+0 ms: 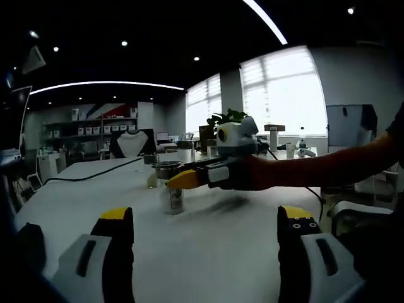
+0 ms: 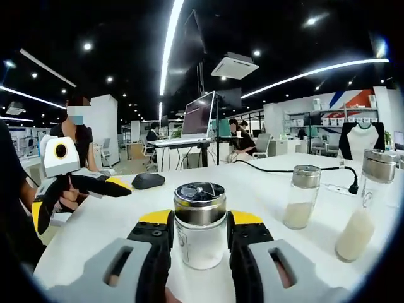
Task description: Rotate the seasoning bottle until the label or dispensing opening points toward the visible target arrow and the bottle remains upright within the marked orientation range
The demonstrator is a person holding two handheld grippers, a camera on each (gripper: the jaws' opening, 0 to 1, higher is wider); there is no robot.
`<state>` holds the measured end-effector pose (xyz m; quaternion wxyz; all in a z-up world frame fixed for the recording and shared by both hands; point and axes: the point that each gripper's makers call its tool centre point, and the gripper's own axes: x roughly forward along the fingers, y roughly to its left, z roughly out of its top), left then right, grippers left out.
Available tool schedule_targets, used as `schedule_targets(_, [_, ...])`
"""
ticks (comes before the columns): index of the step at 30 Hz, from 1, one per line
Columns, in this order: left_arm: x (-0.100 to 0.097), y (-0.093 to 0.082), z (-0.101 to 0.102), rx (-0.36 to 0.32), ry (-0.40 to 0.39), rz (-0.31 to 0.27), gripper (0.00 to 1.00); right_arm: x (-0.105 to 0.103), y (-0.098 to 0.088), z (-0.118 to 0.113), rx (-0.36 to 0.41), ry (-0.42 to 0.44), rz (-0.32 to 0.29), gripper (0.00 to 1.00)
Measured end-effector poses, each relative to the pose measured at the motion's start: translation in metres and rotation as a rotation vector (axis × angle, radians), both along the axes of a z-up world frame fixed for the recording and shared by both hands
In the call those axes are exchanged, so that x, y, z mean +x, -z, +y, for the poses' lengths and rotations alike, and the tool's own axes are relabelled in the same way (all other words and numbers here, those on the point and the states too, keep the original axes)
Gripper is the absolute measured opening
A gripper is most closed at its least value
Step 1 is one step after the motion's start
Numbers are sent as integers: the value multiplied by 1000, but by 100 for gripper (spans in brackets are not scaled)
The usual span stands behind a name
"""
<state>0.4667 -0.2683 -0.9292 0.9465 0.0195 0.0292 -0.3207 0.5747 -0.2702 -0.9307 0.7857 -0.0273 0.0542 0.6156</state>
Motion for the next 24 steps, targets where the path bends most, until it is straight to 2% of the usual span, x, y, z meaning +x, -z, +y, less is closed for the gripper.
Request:
schedule_targets(2, [1, 1, 3, -14, -13, 9, 100, 5, 0, 1, 8, 10, 22, 32])
schedule_targets(11, [4, 5, 9, -14, -34, 25, 100, 9, 0, -1, 0, 14, 9, 31])
schedule_targets(15, [5, 7, 10, 2, -34, 18, 100, 10, 4, -3, -32, 28, -42, 32])
schedule_targets(24, [9, 9, 14, -5, -50, 20, 100, 12, 4, -4, -45, 83, -59, 30])
